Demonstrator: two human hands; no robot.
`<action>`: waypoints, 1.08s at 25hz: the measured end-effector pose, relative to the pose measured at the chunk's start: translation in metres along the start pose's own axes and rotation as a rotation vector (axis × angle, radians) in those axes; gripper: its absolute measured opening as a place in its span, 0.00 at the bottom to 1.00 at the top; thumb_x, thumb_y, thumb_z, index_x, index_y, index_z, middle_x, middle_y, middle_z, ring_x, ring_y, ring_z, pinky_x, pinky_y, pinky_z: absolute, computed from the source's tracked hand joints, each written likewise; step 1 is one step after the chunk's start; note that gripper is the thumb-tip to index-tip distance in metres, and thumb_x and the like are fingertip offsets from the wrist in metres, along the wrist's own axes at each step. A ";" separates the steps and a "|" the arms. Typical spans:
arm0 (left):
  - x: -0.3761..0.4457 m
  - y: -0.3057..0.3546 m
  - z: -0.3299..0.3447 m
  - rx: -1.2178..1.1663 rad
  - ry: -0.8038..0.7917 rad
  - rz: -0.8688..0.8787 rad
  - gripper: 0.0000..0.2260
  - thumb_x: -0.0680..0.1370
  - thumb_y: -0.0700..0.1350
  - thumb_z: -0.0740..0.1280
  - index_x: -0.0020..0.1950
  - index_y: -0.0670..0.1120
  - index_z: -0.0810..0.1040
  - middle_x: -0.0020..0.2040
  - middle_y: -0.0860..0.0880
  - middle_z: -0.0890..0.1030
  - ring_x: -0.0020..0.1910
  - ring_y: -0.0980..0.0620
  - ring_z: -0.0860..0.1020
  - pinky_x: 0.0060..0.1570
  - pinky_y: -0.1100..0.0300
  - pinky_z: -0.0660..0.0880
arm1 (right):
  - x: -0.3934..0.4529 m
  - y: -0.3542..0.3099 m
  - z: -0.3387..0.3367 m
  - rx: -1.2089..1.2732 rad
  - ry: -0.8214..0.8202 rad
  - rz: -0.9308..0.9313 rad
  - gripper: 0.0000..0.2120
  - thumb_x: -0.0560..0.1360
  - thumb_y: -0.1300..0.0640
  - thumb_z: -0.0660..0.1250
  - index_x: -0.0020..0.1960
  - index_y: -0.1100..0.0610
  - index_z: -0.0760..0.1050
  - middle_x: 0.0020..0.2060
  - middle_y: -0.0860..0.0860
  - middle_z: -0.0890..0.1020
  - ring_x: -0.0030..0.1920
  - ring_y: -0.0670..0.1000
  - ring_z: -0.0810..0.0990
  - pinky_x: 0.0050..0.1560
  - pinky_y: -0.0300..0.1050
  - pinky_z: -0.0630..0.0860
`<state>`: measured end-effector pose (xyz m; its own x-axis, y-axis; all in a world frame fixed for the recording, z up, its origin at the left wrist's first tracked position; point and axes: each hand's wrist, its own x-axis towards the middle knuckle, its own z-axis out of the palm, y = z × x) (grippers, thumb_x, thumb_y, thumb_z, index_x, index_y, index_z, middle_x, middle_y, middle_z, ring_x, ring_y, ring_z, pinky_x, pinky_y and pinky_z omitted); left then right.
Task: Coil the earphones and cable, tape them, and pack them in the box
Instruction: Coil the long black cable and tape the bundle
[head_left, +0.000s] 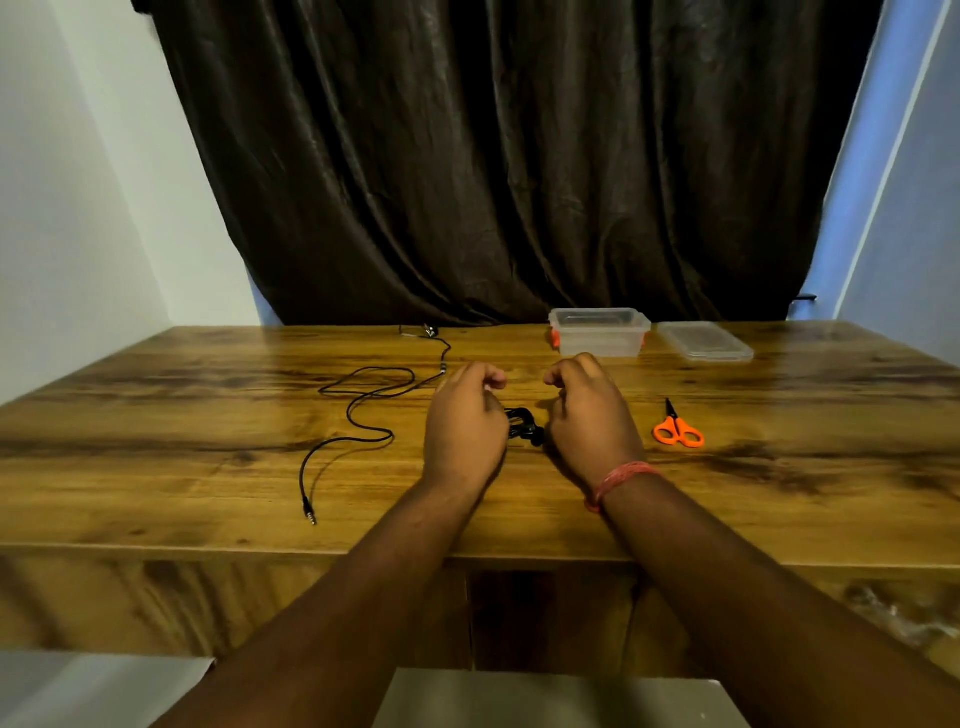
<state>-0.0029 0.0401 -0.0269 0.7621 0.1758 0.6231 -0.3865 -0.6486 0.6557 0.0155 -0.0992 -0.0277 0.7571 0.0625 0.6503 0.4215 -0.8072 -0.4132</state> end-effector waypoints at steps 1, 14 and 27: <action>-0.004 0.005 -0.005 0.039 -0.020 0.075 0.11 0.77 0.35 0.61 0.53 0.48 0.79 0.52 0.53 0.80 0.53 0.55 0.77 0.55 0.54 0.76 | -0.001 -0.001 0.000 -0.042 -0.008 -0.044 0.14 0.74 0.67 0.63 0.58 0.56 0.75 0.55 0.51 0.75 0.57 0.52 0.74 0.55 0.51 0.76; -0.053 -0.101 -0.157 0.425 -0.165 -0.207 0.15 0.74 0.58 0.64 0.47 0.47 0.81 0.45 0.46 0.82 0.47 0.45 0.80 0.49 0.50 0.77 | -0.045 -0.099 0.032 -0.168 -0.275 -0.711 0.20 0.79 0.52 0.63 0.69 0.54 0.66 0.60 0.51 0.74 0.58 0.52 0.74 0.57 0.48 0.75; -0.054 -0.050 -0.132 -0.800 -0.340 -0.416 0.15 0.84 0.44 0.54 0.46 0.40 0.76 0.27 0.51 0.70 0.26 0.54 0.69 0.36 0.56 0.70 | -0.030 -0.109 0.048 0.507 -0.378 -0.189 0.09 0.83 0.58 0.57 0.46 0.51 0.73 0.37 0.47 0.76 0.37 0.45 0.74 0.37 0.40 0.69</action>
<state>-0.0928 0.1606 -0.0372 0.9793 -0.0283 0.2006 -0.1950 0.1365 0.9713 -0.0293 0.0148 -0.0333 0.7313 0.4526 0.5103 0.6771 -0.3917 -0.6229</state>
